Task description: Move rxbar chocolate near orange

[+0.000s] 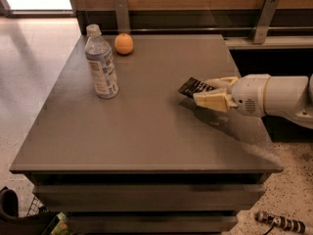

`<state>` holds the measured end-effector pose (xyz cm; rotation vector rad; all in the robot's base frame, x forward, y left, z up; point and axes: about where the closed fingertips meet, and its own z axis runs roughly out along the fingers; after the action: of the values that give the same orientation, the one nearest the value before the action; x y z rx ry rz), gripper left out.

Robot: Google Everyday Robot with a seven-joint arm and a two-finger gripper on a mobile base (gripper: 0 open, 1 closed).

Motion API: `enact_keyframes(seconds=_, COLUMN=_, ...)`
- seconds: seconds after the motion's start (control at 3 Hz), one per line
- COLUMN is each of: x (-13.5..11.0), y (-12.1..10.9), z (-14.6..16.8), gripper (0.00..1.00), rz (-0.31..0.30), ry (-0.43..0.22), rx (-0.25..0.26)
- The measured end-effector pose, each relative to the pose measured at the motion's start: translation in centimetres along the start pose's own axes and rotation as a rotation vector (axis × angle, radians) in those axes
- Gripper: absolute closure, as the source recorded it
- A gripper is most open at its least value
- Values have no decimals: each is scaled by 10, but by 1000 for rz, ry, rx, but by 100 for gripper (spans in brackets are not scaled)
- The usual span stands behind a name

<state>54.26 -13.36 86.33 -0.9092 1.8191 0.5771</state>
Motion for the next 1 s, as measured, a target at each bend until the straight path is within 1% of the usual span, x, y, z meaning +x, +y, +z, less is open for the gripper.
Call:
enact_keyframes(seconds=0.33, x=-23, y=-59, z=24, gripper=100, rz=3, ry=32, rx=-22)
enact_keyframes(seconds=0.67, x=-42, y=-105, z=66, gripper=100, rz=8, ry=59, rx=-32)
enact_keyframes(seconds=1.0, x=-108, y=-139, z=128, gripper=100, rz=-51, ry=18, rx=-31)
